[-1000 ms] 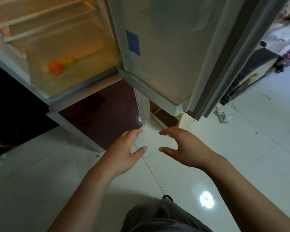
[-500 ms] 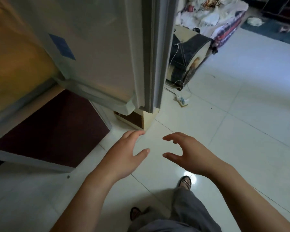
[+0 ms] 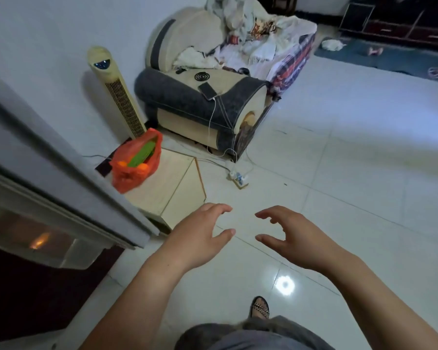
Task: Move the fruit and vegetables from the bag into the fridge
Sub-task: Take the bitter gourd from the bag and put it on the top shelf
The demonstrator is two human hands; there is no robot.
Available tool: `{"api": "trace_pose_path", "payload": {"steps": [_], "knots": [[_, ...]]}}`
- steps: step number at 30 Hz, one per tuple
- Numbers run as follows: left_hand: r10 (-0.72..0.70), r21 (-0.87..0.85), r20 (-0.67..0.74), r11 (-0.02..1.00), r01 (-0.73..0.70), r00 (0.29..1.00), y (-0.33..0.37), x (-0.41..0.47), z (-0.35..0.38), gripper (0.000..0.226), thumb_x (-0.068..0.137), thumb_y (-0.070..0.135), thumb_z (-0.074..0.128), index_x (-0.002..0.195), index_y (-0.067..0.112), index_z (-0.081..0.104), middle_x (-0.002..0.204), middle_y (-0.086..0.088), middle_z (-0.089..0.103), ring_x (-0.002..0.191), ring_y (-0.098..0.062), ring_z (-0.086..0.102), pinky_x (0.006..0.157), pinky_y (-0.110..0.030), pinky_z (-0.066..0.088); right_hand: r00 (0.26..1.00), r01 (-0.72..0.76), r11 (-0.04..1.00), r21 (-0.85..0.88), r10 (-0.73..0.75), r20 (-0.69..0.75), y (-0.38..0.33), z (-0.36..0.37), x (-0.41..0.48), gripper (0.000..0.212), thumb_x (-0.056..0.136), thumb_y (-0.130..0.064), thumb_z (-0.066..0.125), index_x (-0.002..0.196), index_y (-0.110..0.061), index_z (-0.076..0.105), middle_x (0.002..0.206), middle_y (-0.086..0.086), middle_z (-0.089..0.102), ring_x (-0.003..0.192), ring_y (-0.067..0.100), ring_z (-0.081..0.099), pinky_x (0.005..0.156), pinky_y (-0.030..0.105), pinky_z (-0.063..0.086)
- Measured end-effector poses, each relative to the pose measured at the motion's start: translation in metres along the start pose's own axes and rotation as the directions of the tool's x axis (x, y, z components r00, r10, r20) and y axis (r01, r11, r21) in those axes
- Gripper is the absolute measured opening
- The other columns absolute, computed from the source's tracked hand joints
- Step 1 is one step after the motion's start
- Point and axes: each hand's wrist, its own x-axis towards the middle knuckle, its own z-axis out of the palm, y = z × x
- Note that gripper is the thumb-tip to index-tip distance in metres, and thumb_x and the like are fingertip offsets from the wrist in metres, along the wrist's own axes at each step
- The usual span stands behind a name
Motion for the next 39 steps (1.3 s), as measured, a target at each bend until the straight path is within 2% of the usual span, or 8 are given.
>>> {"api": "trace_pose_path", "payload": {"steps": [6, 18, 24, 27, 32, 35, 37, 39], "knots": [[-0.064, -0.029, 0.023, 0.997, 0.065, 0.998, 0.014, 0.064, -0.005, 0.047, 0.090, 0.044, 0.051, 0.134, 0.035, 0.038, 0.134, 0.014, 0.045, 0.117, -0.004, 0.046, 0.095, -0.025, 0.042, 0.999, 0.027, 1.000, 0.013, -0.028, 0.016, 0.040, -0.041, 0.054, 0.043, 0.086, -0.047, 0.057, 0.126, -0.034, 0.046, 0.127, -0.018, 0.049, 0.111, -0.001, 0.047, 0.089, 0.017, 0.040], [-0.293, -0.108, -0.075, 0.953, 0.284, 0.953, -0.072, 0.224, -0.061, 0.047, 0.091, 0.038, 0.052, 0.135, 0.028, 0.039, 0.135, 0.004, 0.047, 0.116, -0.013, 0.050, 0.095, -0.032, 0.044, 0.973, 0.171, 0.980, -0.101, -0.152, 0.172, 0.023, -0.086, 0.263, 0.046, 0.087, -0.046, 0.057, 0.129, -0.030, 0.045, 0.131, -0.012, 0.049, 0.114, 0.005, 0.048, 0.090, 0.017, 0.037], [-0.344, -0.155, -0.096, 0.932, 0.327, 0.934, -0.108, 0.307, -0.104, 0.045, 0.091, 0.035, 0.051, 0.134, 0.027, 0.040, 0.132, 0.004, 0.051, 0.115, -0.014, 0.051, 0.091, -0.029, 0.044, 0.981, 0.177, 0.980, -0.086, -0.169, 0.092, 0.017, -0.118, 0.357, 0.041, 0.086, -0.045, 0.058, 0.124, -0.033, 0.049, 0.125, -0.015, 0.052, 0.106, 0.003, 0.050, 0.089, 0.020, 0.043], [-0.387, -0.187, -0.127, 0.913, 0.361, 0.913, -0.126, 0.325, -0.121, 0.045, 0.090, 0.036, 0.052, 0.133, 0.027, 0.041, 0.130, 0.005, 0.052, 0.115, -0.015, 0.052, 0.093, -0.031, 0.045, 0.967, 0.214, 0.974, -0.074, -0.200, 0.158, 0.009, -0.112, 0.397, 0.041, 0.086, -0.045, 0.058, 0.123, -0.032, 0.050, 0.125, -0.013, 0.052, 0.106, 0.003, 0.049, 0.089, 0.021, 0.044], [-0.556, -0.356, -0.144, 0.801, 0.481, 0.819, -0.169, 0.324, -0.138, 0.044, 0.088, 0.033, 0.055, 0.131, 0.027, 0.045, 0.126, 0.007, 0.054, 0.112, -0.012, 0.055, 0.096, -0.033, 0.045, 0.895, 0.342, 0.939, -0.033, -0.315, 0.315, -0.024, -0.088, 0.476, 0.040, 0.087, -0.041, 0.059, 0.125, -0.030, 0.050, 0.126, -0.012, 0.052, 0.106, 0.005, 0.050, 0.085, 0.016, 0.041], [-0.637, -0.370, -0.185, 0.750, 0.548, 0.748, -0.199, 0.317, -0.151, 0.043, 0.088, 0.029, 0.057, 0.129, 0.019, 0.048, 0.122, 0.005, 0.056, 0.115, -0.013, 0.053, 0.092, -0.023, 0.041, 0.816, 0.449, 0.893, 0.007, -0.414, 0.403, -0.050, -0.067, 0.529, 0.040, 0.086, -0.038, 0.061, 0.124, -0.029, 0.051, 0.125, -0.011, 0.053, 0.104, 0.003, 0.050, 0.077, 0.005, 0.035], [-0.732, -0.413, -0.174, 0.661, 0.627, 0.658, -0.218, 0.313, -0.159, 0.038, 0.088, 0.028, 0.054, 0.125, 0.020, 0.052, 0.123, 0.003, 0.057, 0.114, -0.017, 0.054, 0.087, -0.024, 0.040, 0.756, 0.518, 0.855, 0.023, -0.471, 0.455, -0.067, -0.053, 0.564, 0.039, 0.086, -0.038, 0.061, 0.123, -0.029, 0.052, 0.125, -0.011, 0.053, 0.102, 0.002, 0.050, 0.072, 0.003, 0.032], [-0.818, -0.467, -0.140, 0.551, 0.691, 0.558, -0.234, 0.311, -0.165, 0.035, 0.083, 0.035, 0.048, 0.117, 0.027, 0.054, 0.122, 0.000, 0.060, 0.106, -0.020, 0.057, 0.084, -0.030, 0.044, 0.687, 0.587, 0.809, 0.016, -0.509, 0.518, -0.082, -0.042, 0.594, 0.041, 0.086, -0.040, 0.061, 0.124, -0.028, 0.050, 0.126, -0.011, 0.052, 0.107, 0.003, 0.049, 0.076, 0.008, 0.032]]}}
